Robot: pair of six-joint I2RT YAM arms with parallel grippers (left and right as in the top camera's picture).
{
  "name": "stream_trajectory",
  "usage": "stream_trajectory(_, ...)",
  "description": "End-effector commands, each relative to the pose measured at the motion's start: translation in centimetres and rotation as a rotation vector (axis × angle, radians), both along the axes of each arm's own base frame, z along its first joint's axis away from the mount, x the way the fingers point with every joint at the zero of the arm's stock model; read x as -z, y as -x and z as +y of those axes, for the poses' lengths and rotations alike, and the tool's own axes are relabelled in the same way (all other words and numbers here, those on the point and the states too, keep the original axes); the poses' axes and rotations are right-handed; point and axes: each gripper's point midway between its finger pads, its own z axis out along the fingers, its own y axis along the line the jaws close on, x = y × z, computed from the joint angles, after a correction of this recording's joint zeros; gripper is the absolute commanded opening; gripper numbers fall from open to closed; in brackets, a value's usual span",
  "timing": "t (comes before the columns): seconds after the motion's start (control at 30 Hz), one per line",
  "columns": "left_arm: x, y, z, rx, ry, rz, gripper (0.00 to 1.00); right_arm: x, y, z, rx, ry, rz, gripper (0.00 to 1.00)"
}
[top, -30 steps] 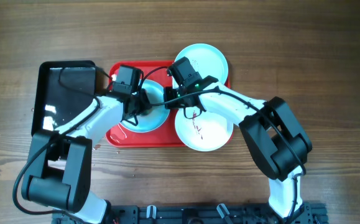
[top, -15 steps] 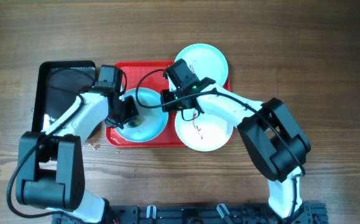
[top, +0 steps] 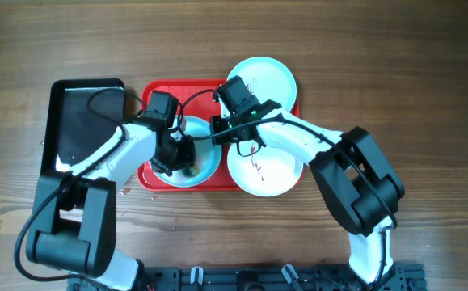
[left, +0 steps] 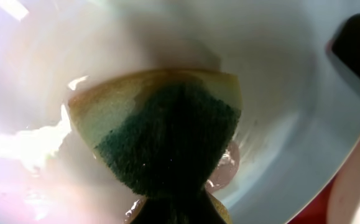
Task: Clean dirty plates on tray and stack at the side
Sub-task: 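Scrub the left plate with the sponge in the left gripper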
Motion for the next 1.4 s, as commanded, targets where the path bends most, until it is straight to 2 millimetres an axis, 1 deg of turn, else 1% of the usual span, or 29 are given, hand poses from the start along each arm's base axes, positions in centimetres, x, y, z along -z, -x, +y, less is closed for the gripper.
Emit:
stream_trajectory(0.0,1.0,0.2,-1.6,-0.073,0.062,0.025,0.04,0.6,-0.5,0.0,0.024,0.002,0.009,0.04)
stream_trajectory(0.07,1.1,-1.5,-1.0,-0.133,0.027,-0.033,0.04,0.6,-0.5,0.0,0.024,0.002,0.009,0.04)
stream_trajectory(0.23,0.8,-5.8,2.0,-0.299,-0.128,-0.216,0.04,0.6,-0.5,0.0,0.024,0.002,0.008,0.04)
stream_trajectory(0.3,0.4,-7.0,2.9,-0.324,-0.171,-0.274,0.04,0.6,-0.5,0.0,0.024,0.002,0.009,0.04)
stream_trajectory(0.37,0.2,-7.6,4.2,-0.352,-0.24,-0.315,0.04,0.6,-0.5,0.0,0.024,0.002,0.008,0.04)
stream_trajectory(0.43,0.2,-7.4,5.7,-0.391,-0.316,-0.324,0.04,0.6,-0.5,0.0,0.024,0.002,0.008,0.04)
stream_trajectory(0.5,0.3,-6.7,6.8,-0.416,-0.373,-0.307,0.04,0.6,-0.5,0.0,0.023,0.003,0.008,0.04)
stream_trajectory(0.6,1.0,-4.2,7.6,-0.441,-0.414,-0.202,0.04,0.6,-0.5,0.0,0.024,0.003,0.008,0.04)
stream_trajectory(0.63,1.2,-3.4,7.5,-0.433,-0.411,-0.165,0.04,0.6,-0.5,0.0,0.024,0.002,0.007,0.04)
stream_trajectory(0.67,1.5,-2.1,6.8,-0.413,-0.377,-0.096,0.04,0.6,-0.6,0.0,0.024,0.002,0.006,0.04)
stream_trajectory(0.7,1.8,-0.7,5.2,-0.376,-0.297,-0.014,0.04,0.6,-0.5,0.0,0.024,0.002,0.007,0.04)
stream_trajectory(0.73,1.8,-0.2,4.4,-0.349,-0.256,0.012,0.04,0.6,-0.5,0.0,0.024,0.002,0.007,0.04)
stream_trajectory(0.77,1.8,0.3,3.2,-0.307,-0.192,0.043,0.04,0.6,-0.5,0.0,0.023,0.002,0.008,0.04)
stream_trajectory(0.83,1.2,1.2,0.1,-0.205,-0.017,0.097,0.04,0.6,-0.5,0.0,0.024,0.002,0.008,0.05)
stream_trajectory(0.93,-0.1,1.6,-3.4,-0.112,0.19,0.124,0.04,0.6,-0.5,0.0,0.024,0.002,0.008,0.04)
stream_trajectory(1.0,-0.8,1.3,-4.6,-0.099,0.271,0.119,0.04,0.6,-0.4,-0.1,0.024,0.005,0.013,0.04)
stream_trajectory(1.07,-1.4,0.4,-5.5,-0.088,0.329,0.085,0.04,0.7,-0.3,-0.1,0.024,0.008,0.017,0.04)
stream_trajectory(1.17,-1.9,-1.4,-6.0,-0.082,0.358,0.006,0.04,0.7,-0.3,-0.1,0.024,0.008,0.017,0.04)
stream_trajectory(1.23,-1.7,-3.1,-5.2,-0.133,0.324,-0.053,0.04,0.8,-0.2,-0.2,0.024,0.011,0.02,0.04)
stream_trajectory(1.33,-0.6,-5.3,-1.8,-0.244,0.165,-0.132,0.04,0.8,-0.2,-0.2,0.024,0.013,0.023,0.04)
stream_trajectory(1.37,-0.2,-5.9,-0.1,-0.279,0.092,-0.16,0.04,0.8,-0.2,-0.2,0.024,0.013,0.022,0.04)
